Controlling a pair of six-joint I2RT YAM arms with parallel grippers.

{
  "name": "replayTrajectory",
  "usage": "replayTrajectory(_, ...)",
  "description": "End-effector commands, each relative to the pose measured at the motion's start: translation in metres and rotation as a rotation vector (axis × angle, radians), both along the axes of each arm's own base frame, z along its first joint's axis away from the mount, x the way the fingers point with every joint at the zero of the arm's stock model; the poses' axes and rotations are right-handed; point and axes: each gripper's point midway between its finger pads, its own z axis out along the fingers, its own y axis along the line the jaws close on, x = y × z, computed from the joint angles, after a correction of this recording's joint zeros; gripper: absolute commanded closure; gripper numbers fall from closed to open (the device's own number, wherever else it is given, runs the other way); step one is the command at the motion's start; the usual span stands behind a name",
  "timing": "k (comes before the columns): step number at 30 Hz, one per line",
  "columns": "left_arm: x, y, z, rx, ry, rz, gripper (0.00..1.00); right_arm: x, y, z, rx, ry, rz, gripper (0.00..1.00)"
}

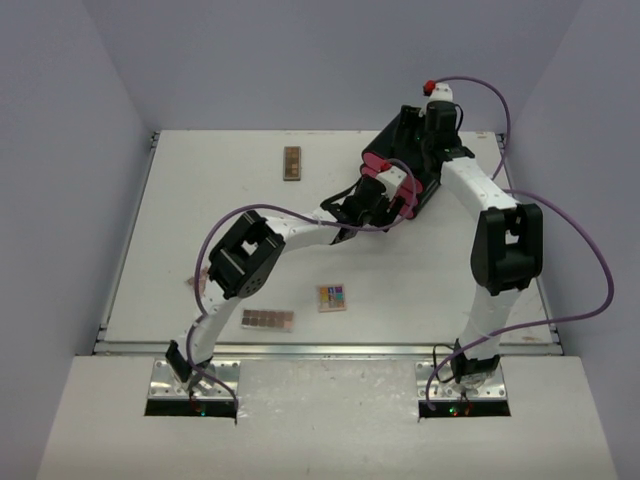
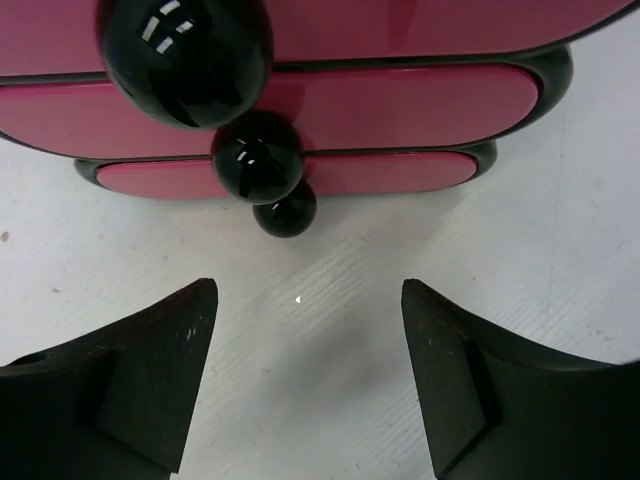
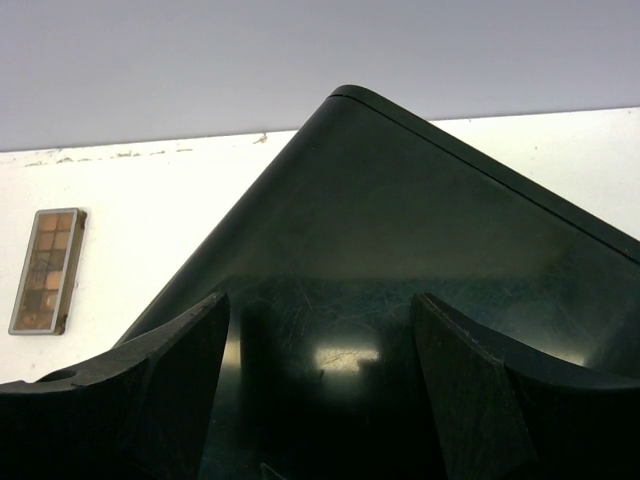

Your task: Organize the makeup

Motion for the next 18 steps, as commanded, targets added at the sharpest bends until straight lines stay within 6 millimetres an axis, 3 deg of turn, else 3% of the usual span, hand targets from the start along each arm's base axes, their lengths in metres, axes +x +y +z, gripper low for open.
replayTrajectory(1,0.005,-0.027,0.008,-0.121,-0.111,-0.09,0.27,-0.043,0.002,-0.077,0.009,0.271,-0.002,0.25)
replayTrajectory(4,-0.001,-0.03,-0.002,-0.13,-0.122,-0.137,0.26,-0.045,0.001,-0.073,0.006,0.262,-0.013,0.25)
replayTrajectory(9,0.001,-0.032,0.001,-0.156,-0.128,-0.144,0.25,-0.047,-0.001,-0.065,0.019,0.236,-0.023,0.25)
replayTrajectory(18,0.034,-0.039,-0.021,-0.109,-0.031,-0.057,0.3,-0.051,-0.002,-0.046,0.01,0.195,-0.019,0.25)
